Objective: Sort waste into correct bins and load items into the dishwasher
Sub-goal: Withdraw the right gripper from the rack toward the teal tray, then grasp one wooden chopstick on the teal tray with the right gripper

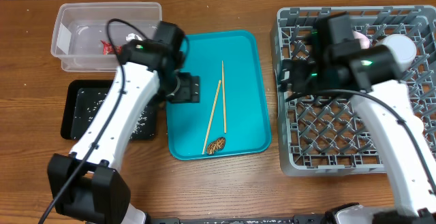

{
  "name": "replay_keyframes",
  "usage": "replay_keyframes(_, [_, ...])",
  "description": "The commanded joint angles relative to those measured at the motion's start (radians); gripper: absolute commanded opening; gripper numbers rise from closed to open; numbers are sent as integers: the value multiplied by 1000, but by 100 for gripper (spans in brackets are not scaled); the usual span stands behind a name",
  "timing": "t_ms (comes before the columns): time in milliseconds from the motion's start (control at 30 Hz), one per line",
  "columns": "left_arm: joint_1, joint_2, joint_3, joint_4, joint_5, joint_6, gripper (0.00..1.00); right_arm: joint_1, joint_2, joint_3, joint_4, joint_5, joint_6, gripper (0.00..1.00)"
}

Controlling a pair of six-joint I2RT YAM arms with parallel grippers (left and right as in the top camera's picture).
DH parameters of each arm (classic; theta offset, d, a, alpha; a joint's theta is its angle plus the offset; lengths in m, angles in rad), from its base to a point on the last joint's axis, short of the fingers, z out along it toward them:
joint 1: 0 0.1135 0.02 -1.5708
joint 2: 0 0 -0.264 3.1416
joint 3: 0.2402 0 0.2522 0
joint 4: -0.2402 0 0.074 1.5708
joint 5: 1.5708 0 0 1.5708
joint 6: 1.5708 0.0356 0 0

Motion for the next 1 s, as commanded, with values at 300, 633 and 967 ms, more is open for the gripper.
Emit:
replay_keyframes(300, [178,-55,15,-26,-24,-30,95,252,327,-2,132,-10,55,86])
replay_keyframes(633, [180,-55,15,-22,-28,-26,96,331,552,-2,259,-10,98,77])
replay_keyframes(967, [179,-54,15,-18,-30,-26,96,332,631,-2,312,51,173,54])
